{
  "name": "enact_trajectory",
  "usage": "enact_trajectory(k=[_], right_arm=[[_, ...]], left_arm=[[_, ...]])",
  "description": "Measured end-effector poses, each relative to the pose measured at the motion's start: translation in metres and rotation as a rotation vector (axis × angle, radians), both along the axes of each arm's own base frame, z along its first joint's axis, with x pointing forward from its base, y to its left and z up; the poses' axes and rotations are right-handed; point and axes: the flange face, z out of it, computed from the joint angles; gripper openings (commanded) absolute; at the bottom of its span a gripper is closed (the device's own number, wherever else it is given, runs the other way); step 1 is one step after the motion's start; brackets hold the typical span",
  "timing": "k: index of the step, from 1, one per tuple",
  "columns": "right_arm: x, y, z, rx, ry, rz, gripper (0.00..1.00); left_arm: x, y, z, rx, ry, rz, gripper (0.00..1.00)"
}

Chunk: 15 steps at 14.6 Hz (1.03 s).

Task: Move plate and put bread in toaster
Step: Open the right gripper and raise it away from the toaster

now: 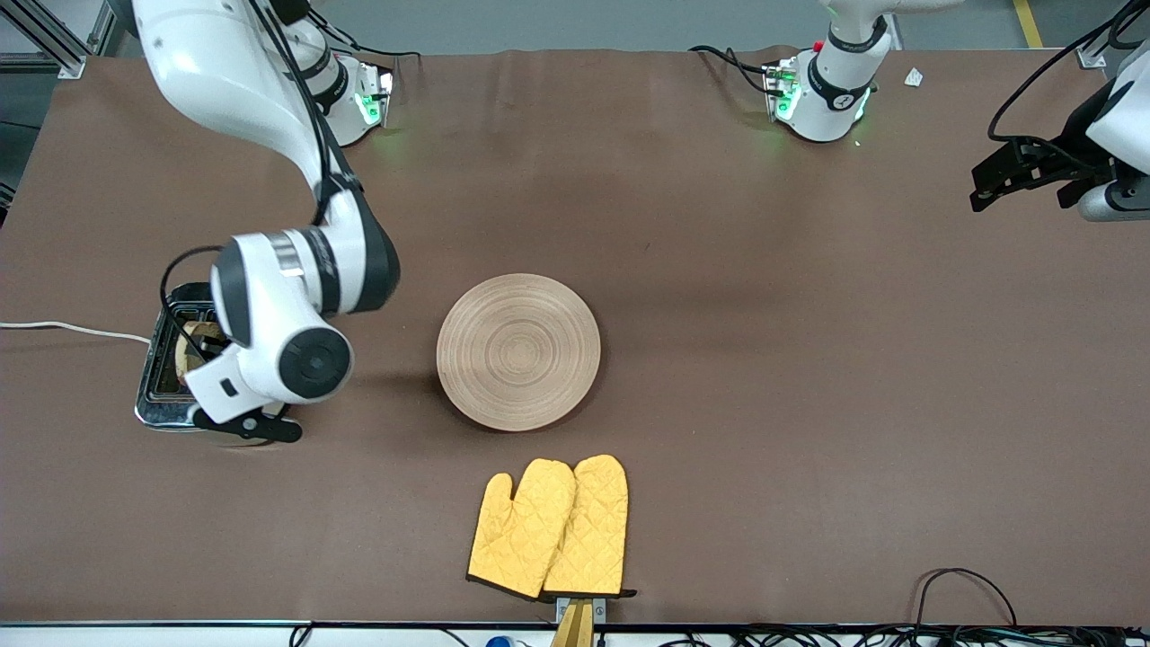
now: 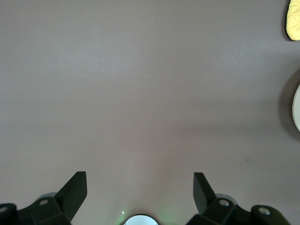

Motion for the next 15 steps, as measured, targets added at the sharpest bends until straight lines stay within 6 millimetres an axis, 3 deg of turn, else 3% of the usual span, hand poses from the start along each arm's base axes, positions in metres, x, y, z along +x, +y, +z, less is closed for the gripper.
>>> enact_trajectory(k=[5, 7, 11, 15], right_arm=[[-0.018, -0.063, 0.118, 0.281, -0.114, -0.086, 1.0], [-0.033, -0.075, 0.154, 0.327, -0.152, -0.091, 1.0], [-0.077, -0.102, 0.198, 0.374, -0.165, -0.099, 1.0], [-0.117, -0.162, 0.224, 0.515, -0.172, -0.08, 1.0]], left_arm=[[0.0, 0.0, 0.0, 0.0, 0.0, 0.0, 1.0], [0.001, 0.0, -0.001, 0.0, 0.002, 0.0, 1.0], [0.001, 0.0, -0.001, 0.0, 0.003, 0.0, 1.0], [0.001, 0.0, -0.001, 0.0, 0.003, 0.0, 1.0]])
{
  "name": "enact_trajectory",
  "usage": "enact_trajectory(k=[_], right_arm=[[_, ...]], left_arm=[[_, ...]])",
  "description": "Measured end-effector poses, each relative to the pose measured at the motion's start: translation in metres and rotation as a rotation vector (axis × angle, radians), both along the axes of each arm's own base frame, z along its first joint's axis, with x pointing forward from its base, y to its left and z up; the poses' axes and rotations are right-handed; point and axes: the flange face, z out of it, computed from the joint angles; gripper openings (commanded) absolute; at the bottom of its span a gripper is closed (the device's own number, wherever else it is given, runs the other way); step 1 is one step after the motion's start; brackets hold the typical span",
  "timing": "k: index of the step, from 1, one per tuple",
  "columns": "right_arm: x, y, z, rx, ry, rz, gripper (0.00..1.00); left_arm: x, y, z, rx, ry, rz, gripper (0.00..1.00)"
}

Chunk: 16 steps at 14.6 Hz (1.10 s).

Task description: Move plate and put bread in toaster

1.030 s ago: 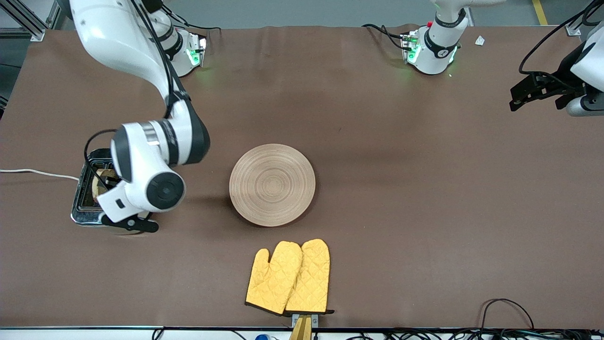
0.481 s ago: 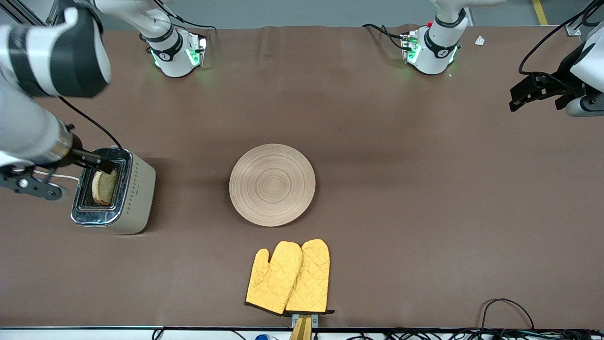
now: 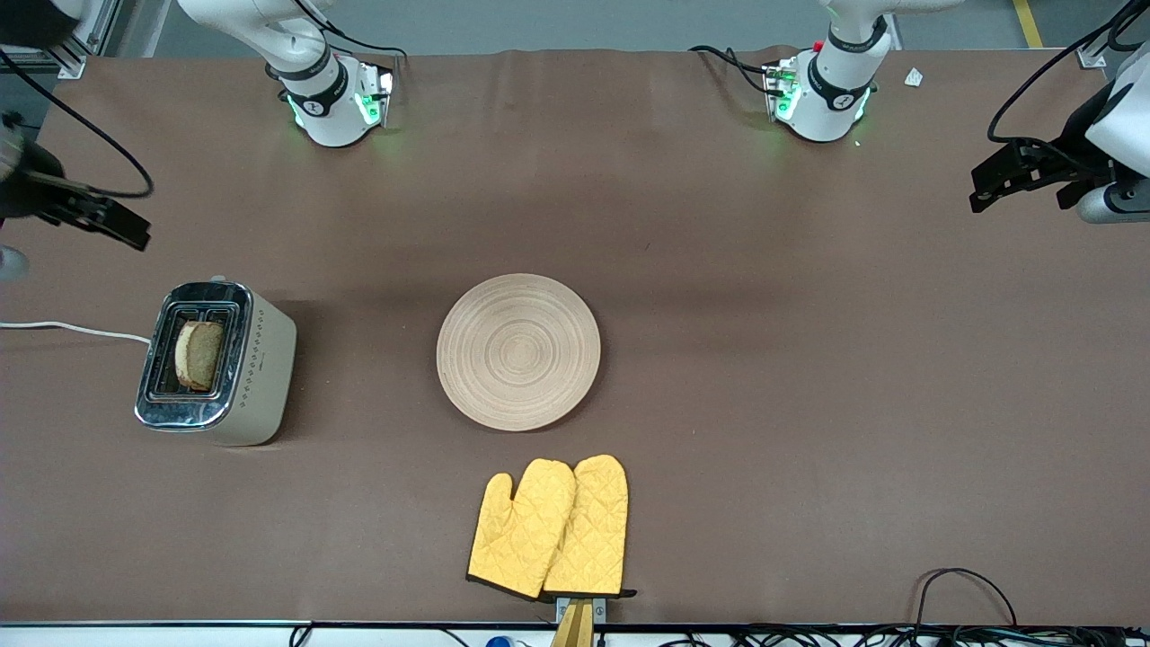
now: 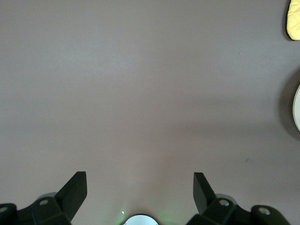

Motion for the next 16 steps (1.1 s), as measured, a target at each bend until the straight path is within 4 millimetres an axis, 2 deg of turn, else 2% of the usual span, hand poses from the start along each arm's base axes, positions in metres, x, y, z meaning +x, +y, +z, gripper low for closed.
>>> enact_trajectory(k=[3, 5, 7, 12, 14, 16], right_arm=[[-0.004, -0.051, 0.0, 0.077, -0.029, 0.04, 1.0], [-0.001, -0.059, -0.004, 0.094, -0.04, 0.064, 1.0], [0.0, -0.046, -0.005, 0.099, -0.041, 0.092, 1.0], [0.001, 0.006, -0.002, 0.104, -0.042, 0.188, 1.0], [0.0, 0.013, 0.0, 0.103, -0.045, 0.202, 1.0], [0.0, 0.008, 0.001, 0.103, -0.045, 0.204, 1.0]], left_arm=[[0.0, -0.001, 0.0, 0.0, 0.0, -0.002, 1.0], [0.0, -0.001, 0.0, 0.0, 0.0, -0.003, 1.0], [0.0, -0.001, 0.0, 0.0, 0.0, -0.003, 1.0], [0.0, -0.001, 0.0, 0.0, 0.0, -0.002, 1.0], [0.0, -0.001, 0.0, 0.0, 0.0, -0.003, 1.0], [0.0, -0.002, 0.0, 0.0, 0.0, -0.004, 1.0]])
